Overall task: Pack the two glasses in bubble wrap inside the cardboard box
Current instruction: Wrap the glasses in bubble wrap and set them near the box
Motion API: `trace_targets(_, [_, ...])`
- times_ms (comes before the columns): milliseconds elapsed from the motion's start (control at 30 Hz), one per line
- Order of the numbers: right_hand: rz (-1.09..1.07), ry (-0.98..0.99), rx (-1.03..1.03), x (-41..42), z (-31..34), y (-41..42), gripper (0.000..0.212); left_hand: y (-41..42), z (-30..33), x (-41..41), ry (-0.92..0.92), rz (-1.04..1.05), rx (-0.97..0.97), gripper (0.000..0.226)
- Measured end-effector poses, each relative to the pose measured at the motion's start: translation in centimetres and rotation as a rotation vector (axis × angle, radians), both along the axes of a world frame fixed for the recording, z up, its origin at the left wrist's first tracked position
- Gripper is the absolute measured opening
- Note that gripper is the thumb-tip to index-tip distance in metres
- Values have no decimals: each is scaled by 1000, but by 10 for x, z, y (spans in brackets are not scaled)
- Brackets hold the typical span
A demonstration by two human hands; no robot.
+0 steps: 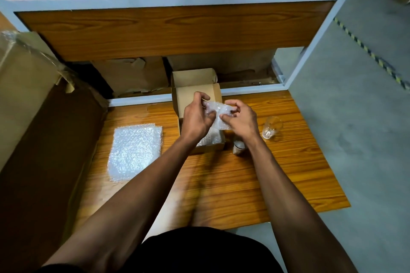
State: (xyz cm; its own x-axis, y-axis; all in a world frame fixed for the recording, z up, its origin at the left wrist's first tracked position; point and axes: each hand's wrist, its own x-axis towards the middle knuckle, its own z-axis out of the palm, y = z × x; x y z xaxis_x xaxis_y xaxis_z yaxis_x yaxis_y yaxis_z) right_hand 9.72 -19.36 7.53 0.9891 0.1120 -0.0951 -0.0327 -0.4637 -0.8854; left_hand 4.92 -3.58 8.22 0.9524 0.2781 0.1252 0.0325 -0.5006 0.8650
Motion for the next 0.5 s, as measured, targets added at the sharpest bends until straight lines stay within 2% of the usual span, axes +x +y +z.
trace_targets(133, [58,26,146,1,-6,0,46,-2,-6,4,-32,-87,3,35])
trace_targets(233, [54,68,264,0,-7,-2,41,-3,-8,2,-26,-115,-41,39])
trace_targets(367, [11,72,198,0,-4,-6,66,-2,-11,1,27,-161,-120,48])
trace_targets(500, [-68,58,212,4,-6,-6,56,-4,-9,5,-33,-160,-128,43])
